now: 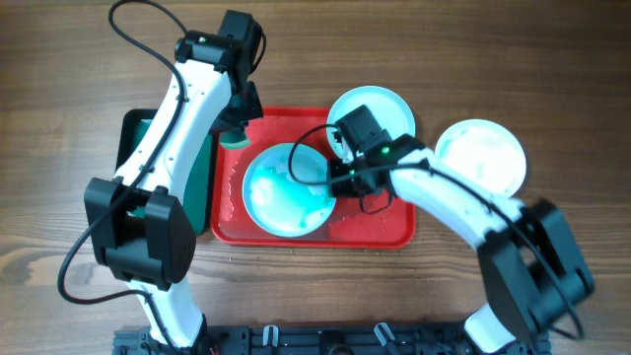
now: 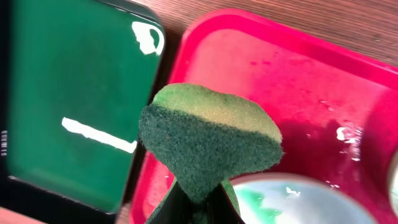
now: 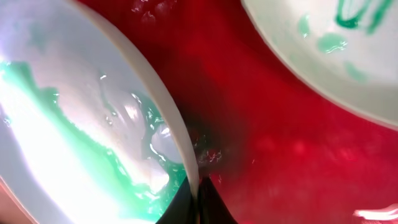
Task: Clean dirty plates on tray and stack at the side
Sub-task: 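Lift the left sponge away and raise the plate with the right gripper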
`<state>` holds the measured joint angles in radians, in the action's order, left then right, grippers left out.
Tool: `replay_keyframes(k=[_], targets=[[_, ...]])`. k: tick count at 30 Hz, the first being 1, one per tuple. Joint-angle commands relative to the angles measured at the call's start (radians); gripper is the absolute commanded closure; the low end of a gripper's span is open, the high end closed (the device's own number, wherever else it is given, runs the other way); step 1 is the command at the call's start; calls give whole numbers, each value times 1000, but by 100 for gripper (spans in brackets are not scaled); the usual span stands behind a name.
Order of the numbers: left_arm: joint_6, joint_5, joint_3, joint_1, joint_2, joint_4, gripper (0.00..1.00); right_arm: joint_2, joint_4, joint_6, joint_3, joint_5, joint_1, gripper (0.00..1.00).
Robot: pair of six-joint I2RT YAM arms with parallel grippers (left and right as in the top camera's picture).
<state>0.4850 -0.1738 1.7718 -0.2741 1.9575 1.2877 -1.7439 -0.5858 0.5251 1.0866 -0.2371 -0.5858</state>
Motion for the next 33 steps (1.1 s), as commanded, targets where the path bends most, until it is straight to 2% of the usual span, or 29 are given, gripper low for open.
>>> replay_keyframes(k=[1, 5, 8, 18, 21, 25, 33], targets=[[17, 100, -1, 18, -29, -4, 96, 101, -57, -24, 2, 318, -112, 96], [18, 106, -1, 18, -27, -15, 96, 207, -161, 66, 2, 699, -262, 96], [18, 106, -4, 18, -26, -23, 96, 256, -193, 87, 2, 864, -326, 96], [18, 125, -67, 18, -24, -72, 96, 272, -197, 71, 4, 1126, -357, 96], [18, 126, -68, 18, -23, -73, 96, 272, -196, 21, 24, 1173, -359, 96], [18, 125, -68, 18, -20, -76, 96, 272, -201, -39, 58, 1338, -386, 96], [18, 125, -68, 18, -12, -77, 96, 272, -139, -206, 60, 1662, -528, 96]])
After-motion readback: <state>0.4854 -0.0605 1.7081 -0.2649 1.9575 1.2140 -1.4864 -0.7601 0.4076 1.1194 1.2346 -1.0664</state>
